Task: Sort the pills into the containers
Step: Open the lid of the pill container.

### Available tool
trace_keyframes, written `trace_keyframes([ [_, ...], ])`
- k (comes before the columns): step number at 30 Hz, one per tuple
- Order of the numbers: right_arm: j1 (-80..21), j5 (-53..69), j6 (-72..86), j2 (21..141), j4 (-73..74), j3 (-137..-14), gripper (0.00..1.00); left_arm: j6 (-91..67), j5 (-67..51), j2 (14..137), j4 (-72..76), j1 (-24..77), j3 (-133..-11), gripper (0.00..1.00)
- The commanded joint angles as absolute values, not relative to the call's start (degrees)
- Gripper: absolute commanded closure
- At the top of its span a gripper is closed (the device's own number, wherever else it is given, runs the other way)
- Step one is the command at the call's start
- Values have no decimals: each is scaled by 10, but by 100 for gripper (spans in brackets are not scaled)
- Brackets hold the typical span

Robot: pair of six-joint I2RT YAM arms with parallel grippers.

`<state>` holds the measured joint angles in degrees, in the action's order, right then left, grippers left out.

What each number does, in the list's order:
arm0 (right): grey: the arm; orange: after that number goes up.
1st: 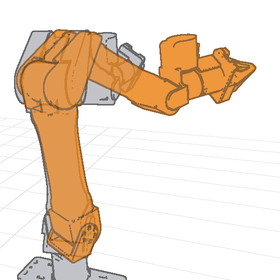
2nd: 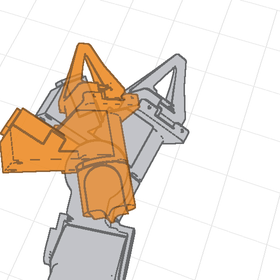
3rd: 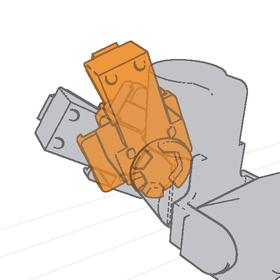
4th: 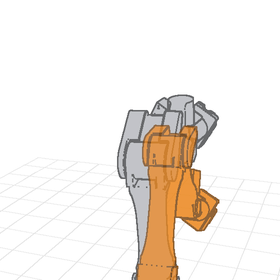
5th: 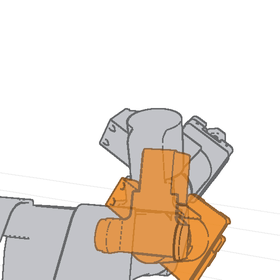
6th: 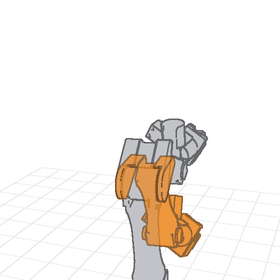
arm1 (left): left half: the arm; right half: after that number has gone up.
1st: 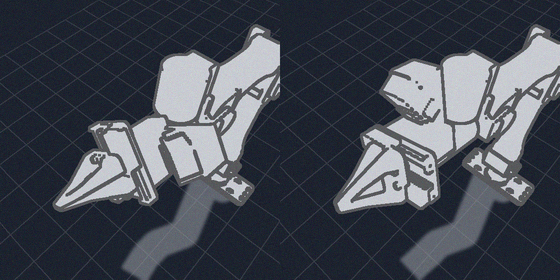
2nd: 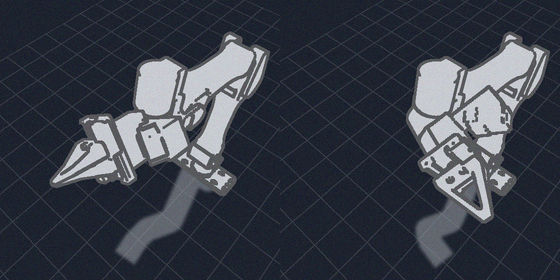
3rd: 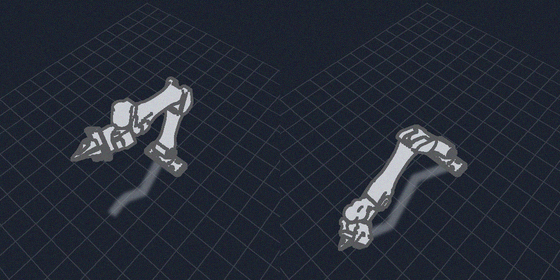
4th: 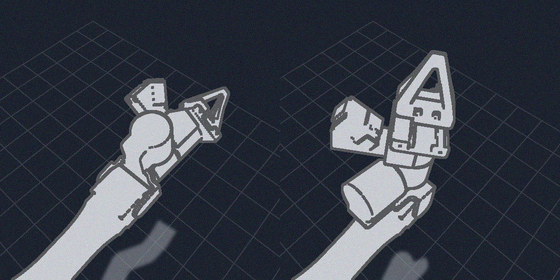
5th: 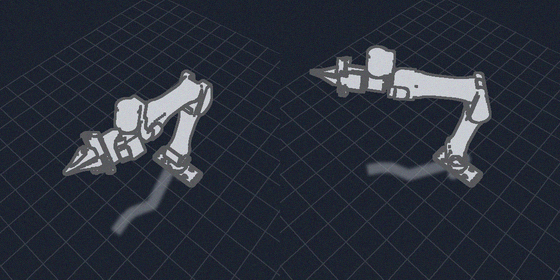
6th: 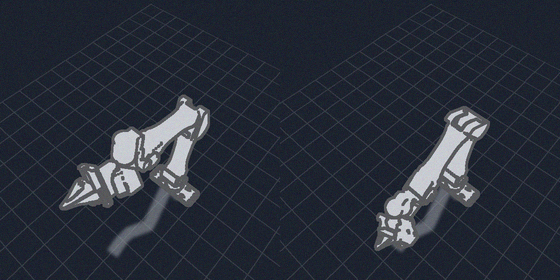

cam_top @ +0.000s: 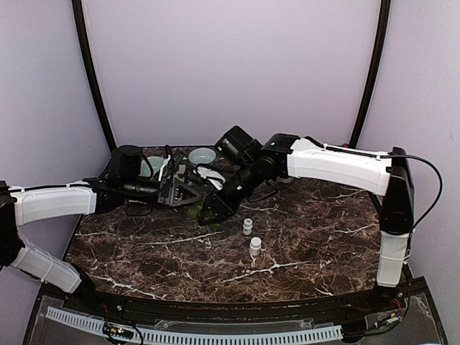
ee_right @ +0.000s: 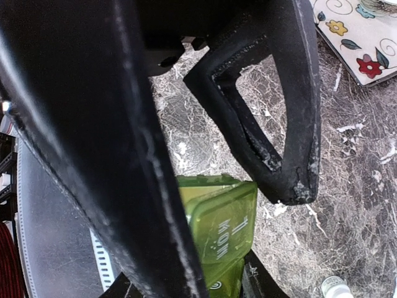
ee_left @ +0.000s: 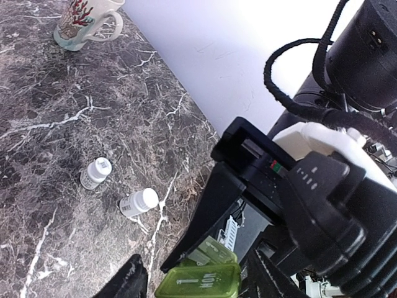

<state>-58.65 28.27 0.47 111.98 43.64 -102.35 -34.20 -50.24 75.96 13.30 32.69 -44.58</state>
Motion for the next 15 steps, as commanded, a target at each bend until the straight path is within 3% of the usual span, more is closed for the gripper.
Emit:
trace_keyframes([
  [1, -591, 261, 2, 1109, 415, -1014, 100, -329, -483, 754, 102, 329, -465, 42],
  [15, -598, 250, 0, 1096, 413, -1013, 100, -297, -450, 777, 58, 330, -487, 42],
])
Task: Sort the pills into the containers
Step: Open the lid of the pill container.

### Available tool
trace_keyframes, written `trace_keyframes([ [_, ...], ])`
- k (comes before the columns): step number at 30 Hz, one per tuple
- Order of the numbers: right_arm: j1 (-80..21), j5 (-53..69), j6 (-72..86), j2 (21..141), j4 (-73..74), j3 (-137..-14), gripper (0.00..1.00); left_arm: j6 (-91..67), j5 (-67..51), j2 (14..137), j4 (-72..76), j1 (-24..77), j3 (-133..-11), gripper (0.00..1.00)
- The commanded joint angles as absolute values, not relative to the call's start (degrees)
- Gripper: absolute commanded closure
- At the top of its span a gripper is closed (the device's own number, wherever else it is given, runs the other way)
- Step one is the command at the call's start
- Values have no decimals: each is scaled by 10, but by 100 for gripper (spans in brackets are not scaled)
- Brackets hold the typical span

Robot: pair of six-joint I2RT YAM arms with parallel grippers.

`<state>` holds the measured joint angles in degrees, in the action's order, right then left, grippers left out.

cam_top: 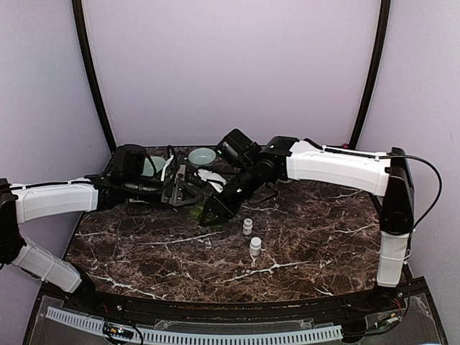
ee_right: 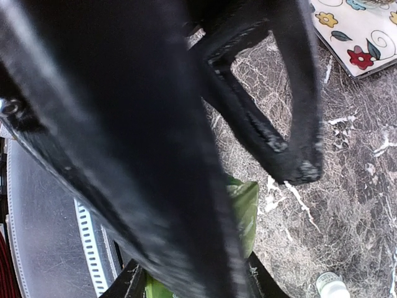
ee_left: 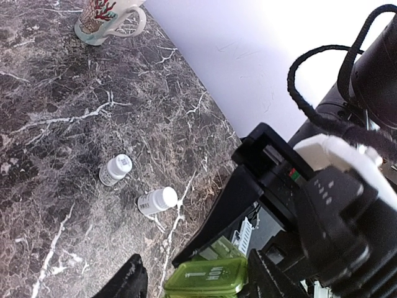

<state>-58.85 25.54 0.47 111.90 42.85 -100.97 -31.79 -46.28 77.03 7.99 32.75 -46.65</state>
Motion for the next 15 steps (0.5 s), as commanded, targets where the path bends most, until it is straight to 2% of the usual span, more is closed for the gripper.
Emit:
trace_keyframes([
  [1, -598, 249, -1, 1096, 414, -1015, 100, -294, -449, 780, 56, 330, -489, 42],
  [15, -602, 245, -7, 1102, 431, -1042, 100, -259, -440, 823, 23, 330, -509, 43],
])
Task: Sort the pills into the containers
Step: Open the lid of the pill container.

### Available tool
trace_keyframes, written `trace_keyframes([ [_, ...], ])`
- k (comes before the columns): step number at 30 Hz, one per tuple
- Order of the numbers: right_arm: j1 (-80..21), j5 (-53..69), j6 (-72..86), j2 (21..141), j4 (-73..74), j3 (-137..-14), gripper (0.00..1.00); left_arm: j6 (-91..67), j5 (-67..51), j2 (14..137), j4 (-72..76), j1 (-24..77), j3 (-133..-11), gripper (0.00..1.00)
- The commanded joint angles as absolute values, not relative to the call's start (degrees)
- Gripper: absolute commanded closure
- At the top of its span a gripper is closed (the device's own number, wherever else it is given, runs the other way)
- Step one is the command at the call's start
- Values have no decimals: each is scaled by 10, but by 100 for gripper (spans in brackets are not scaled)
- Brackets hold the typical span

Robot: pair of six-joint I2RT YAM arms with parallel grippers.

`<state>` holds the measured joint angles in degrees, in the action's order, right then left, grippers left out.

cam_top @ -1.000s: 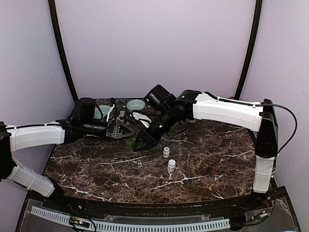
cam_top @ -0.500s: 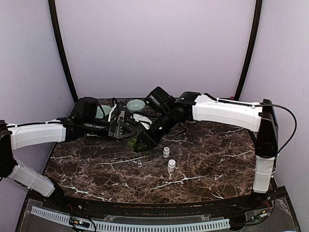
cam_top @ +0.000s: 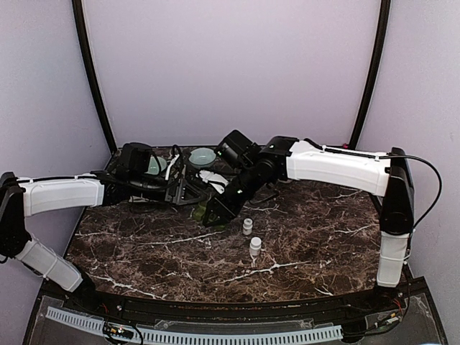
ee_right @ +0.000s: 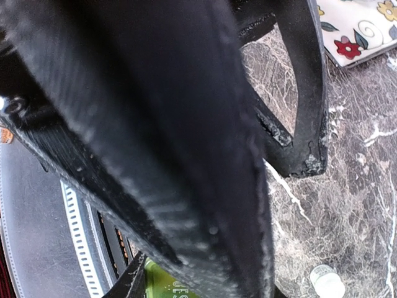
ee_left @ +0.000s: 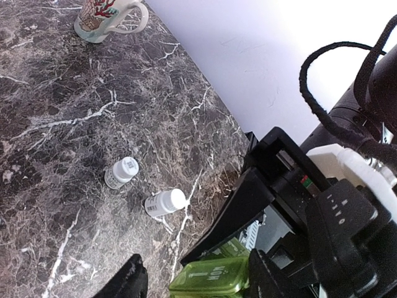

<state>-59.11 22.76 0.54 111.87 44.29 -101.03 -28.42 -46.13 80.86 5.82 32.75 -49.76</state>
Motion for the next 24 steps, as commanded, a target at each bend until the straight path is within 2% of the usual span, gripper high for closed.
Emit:
trace_keyframes([
  [1, -603, 246, -7, 1104, 434, -1046, 100, -258, -439, 826, 23, 330, -508, 43],
  [24, -614, 263, -22, 1122, 468, -1085, 100, -236, -432, 869, 21, 330, -540, 41],
])
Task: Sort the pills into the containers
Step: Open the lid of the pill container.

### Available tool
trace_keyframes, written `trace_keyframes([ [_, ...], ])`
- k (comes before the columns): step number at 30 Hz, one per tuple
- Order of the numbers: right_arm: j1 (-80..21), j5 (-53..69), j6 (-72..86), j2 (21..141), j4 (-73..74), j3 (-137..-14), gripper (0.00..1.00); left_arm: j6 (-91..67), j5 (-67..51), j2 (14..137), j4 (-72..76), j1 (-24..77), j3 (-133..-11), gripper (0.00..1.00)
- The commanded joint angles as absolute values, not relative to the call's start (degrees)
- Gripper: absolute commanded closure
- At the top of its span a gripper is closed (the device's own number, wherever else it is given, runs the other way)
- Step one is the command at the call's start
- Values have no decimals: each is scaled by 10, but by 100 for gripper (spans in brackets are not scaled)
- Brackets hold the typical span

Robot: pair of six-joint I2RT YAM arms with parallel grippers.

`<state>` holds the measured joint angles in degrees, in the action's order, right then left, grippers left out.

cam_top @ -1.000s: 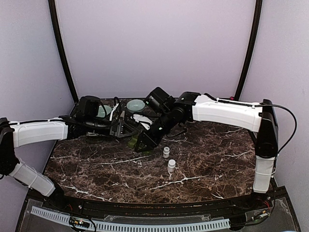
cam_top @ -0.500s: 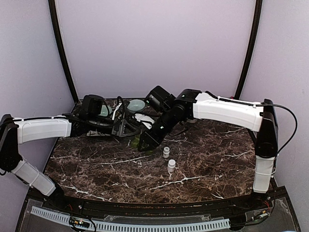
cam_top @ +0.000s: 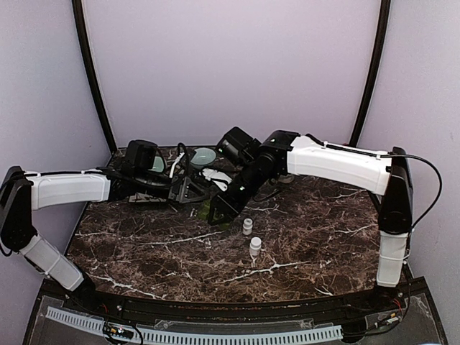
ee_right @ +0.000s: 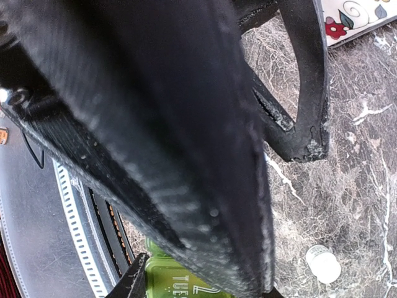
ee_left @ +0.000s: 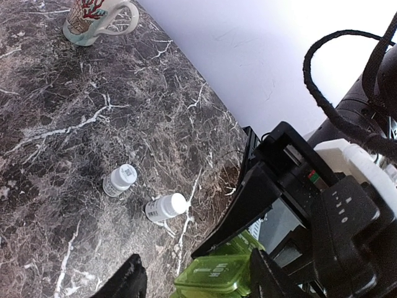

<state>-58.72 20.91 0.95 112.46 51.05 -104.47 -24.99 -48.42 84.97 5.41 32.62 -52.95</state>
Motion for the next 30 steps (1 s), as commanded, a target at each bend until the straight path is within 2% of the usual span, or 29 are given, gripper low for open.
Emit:
trace_keyframes([
  [1, -614, 264, -22, 1122, 468, -1085, 100, -236, -431, 870, 21, 329, -540, 41],
  [10, -609, 257, 0, 1105, 438, -1059, 100, -243, -436, 845, 46, 329, -525, 39],
  [30, -580, 285, 63, 1058, 340, -992, 100, -300, -456, 693, 166, 329, -420, 32],
])
